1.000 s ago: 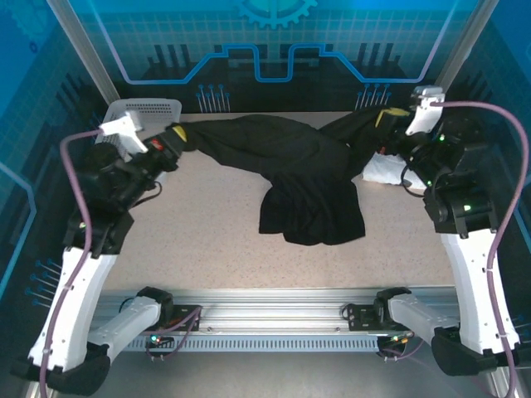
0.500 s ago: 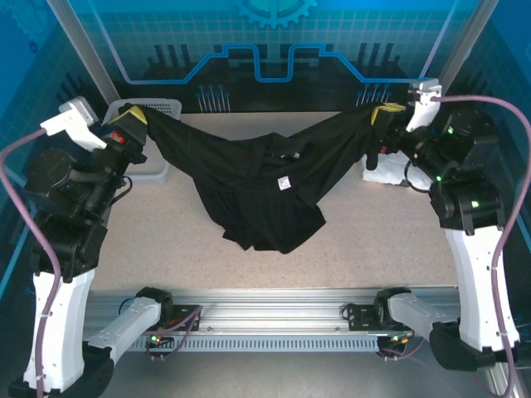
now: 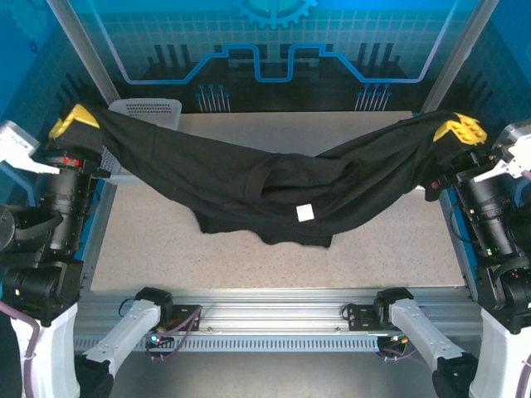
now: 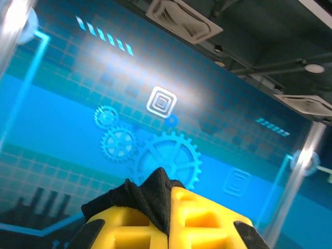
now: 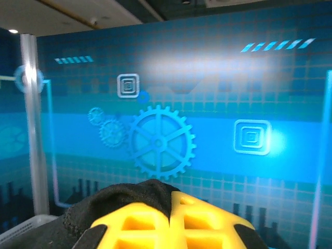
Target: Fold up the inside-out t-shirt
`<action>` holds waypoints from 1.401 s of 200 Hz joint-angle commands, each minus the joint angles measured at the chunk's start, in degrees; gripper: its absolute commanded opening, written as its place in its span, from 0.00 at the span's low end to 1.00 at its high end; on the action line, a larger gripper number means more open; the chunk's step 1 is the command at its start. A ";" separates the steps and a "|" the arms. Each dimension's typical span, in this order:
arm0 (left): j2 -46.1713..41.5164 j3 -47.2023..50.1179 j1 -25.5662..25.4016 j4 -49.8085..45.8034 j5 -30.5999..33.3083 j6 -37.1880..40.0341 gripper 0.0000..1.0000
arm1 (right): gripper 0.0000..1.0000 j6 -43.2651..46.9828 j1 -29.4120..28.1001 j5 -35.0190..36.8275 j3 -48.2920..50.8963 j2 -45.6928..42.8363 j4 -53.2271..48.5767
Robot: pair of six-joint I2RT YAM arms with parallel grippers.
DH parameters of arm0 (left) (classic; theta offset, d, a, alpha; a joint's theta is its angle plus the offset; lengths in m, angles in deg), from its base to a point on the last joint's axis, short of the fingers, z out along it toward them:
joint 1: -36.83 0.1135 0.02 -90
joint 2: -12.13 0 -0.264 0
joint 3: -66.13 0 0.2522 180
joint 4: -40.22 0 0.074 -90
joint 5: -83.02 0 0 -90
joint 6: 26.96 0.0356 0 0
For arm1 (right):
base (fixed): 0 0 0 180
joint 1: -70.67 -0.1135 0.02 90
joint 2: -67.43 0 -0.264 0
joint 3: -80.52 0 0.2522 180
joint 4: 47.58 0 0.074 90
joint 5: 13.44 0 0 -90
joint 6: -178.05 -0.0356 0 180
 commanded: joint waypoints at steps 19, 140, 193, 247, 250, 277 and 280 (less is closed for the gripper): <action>18.36 -5.33 0.72 3.77 10.51 7.61 0.00 | 0.00 4.88 0.77 10.73 0.87 12.27 9.38; 71.42 -29.42 5.00 -14.74 -3.11 -1.58 0.69 | 0.47 1.47 -0.15 11.52 -52.49 88.77 -20.48; 40.54 24.98 -1.03 10.65 -19.50 -13.42 0.75 | 0.57 -7.14 -1.76 1.23 9.41 53.31 -7.62; 39.57 37.35 -34.45 18.03 -20.76 20.59 0.72 | 0.59 -8.65 3.45 -6.84 32.97 36.91 -7.55; 40.54 36.87 -36.17 17.36 -20.36 23.08 0.72 | 0.59 -8.91 4.50 -7.74 33.41 36.17 -7.28; 51.29 31.37 -44.12 10.54 -17.77 34.41 0.68 | 0.59 -11.44 9.57 -12.65 38.23 29.88 -3.64; 52.58 30.59 -44.39 9.78 -17.92 34.86 0.67 | 0.59 -11.46 9.61 -12.71 38.46 29.45 -3.53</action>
